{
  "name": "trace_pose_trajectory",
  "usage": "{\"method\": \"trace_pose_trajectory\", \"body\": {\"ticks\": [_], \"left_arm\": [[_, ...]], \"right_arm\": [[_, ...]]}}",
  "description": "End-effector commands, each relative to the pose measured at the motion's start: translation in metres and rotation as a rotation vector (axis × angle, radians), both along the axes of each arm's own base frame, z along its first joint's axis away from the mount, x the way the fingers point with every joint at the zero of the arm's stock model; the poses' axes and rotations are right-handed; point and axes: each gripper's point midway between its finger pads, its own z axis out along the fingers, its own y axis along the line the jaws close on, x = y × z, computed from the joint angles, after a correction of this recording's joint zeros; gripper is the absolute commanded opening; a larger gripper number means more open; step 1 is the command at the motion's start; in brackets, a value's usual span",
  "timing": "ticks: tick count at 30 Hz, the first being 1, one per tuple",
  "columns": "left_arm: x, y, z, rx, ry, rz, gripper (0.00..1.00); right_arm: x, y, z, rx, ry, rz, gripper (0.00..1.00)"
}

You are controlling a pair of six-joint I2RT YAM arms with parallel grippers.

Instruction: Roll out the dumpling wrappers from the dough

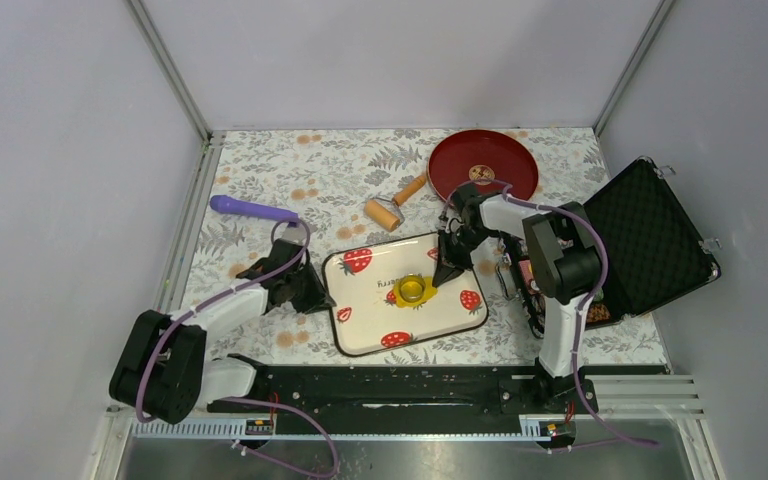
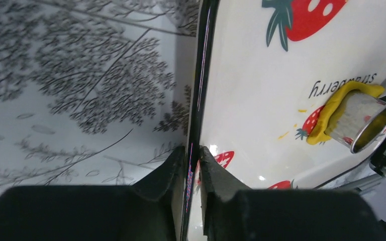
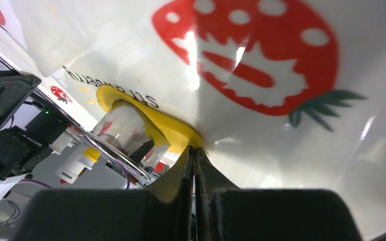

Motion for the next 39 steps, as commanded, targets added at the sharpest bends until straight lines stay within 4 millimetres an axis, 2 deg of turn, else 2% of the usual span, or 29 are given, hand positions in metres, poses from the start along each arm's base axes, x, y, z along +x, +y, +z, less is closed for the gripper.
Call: {"method": "trace_pose_trajectory", "body": {"ticks": [1,9,16,23,27,30,32,39], "left_arm": [[0.008,-0.013,-0.013,-0.037,-0.017,-0.032,0.13],[0.011,-0.011,-0.034,-0.006,0.005,-0.036,0.05],[0.011,-0.009,-0.036,-0.005,-0.009,-0.033,0.0],[0.011,-0.009,-0.038,-0.003,-0.009,-0.032,0.0],[0.011,-0.009,-0.038,-0.005,-0.013,-0.035,0.0],[0.01,-0.009,-0.038,-0.007,-0.015,-0.036,0.0],[0.01,-0.01,-0.039,-0.008,-0.016,-0.037,0.0],[0.01,-0.01,-0.039,-0.013,-0.018,-0.038,0.0]], "right_arm": [[-0.01,0.01,0.025,0.042,-0.036,0.022,0.06],[-0.019,-0.006,0.031,-0.031,-0.067,0.033,0.06],[-0.025,-0.03,0.035,-0.152,-0.107,0.048,0.07],[-0.026,-0.049,0.037,-0.236,-0.14,0.06,0.09],[-0.022,-0.054,0.038,-0.237,-0.152,0.049,0.17],[-0.016,-0.061,0.036,-0.235,-0.149,0.032,0.35],[-0.012,-0.061,0.034,-0.205,-0.142,0.014,0.41],[0.003,-0.042,0.025,-0.065,-0.082,-0.039,0.42]]}}
